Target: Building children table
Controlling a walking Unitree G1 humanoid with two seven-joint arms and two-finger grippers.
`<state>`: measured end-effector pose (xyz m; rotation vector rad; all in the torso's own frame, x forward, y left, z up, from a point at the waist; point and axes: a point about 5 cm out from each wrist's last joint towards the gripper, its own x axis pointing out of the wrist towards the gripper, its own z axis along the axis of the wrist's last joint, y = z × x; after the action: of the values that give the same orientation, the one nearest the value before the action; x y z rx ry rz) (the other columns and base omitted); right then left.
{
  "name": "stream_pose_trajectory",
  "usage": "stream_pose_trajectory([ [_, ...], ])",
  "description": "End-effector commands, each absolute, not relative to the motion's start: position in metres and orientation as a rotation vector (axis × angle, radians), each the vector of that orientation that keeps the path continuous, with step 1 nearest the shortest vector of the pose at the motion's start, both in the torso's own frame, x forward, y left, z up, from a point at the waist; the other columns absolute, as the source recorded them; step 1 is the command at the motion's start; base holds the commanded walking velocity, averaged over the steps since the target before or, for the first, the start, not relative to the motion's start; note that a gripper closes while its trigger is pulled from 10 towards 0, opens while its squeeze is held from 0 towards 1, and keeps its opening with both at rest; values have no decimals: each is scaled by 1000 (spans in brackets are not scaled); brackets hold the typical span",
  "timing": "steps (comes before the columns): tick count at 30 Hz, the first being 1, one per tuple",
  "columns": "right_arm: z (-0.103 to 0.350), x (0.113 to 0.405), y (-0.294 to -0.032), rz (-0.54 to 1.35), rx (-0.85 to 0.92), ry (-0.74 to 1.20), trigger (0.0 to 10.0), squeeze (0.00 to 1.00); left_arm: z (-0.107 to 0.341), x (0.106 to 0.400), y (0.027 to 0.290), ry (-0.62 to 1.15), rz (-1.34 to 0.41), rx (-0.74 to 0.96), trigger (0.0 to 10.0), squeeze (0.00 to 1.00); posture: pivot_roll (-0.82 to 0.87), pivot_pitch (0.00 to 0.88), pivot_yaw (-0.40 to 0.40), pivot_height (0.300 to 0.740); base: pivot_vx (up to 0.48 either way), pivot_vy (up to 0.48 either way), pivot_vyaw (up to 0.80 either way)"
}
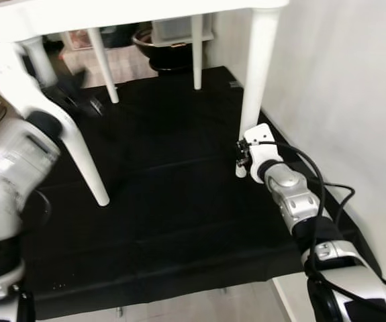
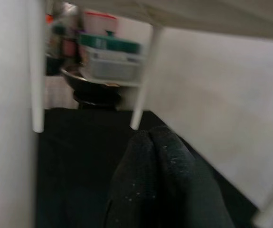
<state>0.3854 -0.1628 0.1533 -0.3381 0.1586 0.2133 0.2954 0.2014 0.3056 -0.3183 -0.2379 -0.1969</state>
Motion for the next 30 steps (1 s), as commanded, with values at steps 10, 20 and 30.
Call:
stream_pose_trajectory([
  [10, 125, 330, -183, 281, -239, 123, 10000, 1000, 242, 254, 161, -108, -268, -207, 10000, 1000, 3, 116, 38, 740, 0, 0, 0],
  [20, 130, 264, -167, 401, -134, 18, 10000, 0, 168, 207, 156, 102, -136, 20, 10000, 0, -32, 100, 36, 740, 0, 0, 0],
  [30, 147, 274, -150, 432, -58, -71, 10000, 0, 149, 206, 167, 131, 28, 70, 10000, 0, -26, 60, 16, 740, -142, 0, 0],
])
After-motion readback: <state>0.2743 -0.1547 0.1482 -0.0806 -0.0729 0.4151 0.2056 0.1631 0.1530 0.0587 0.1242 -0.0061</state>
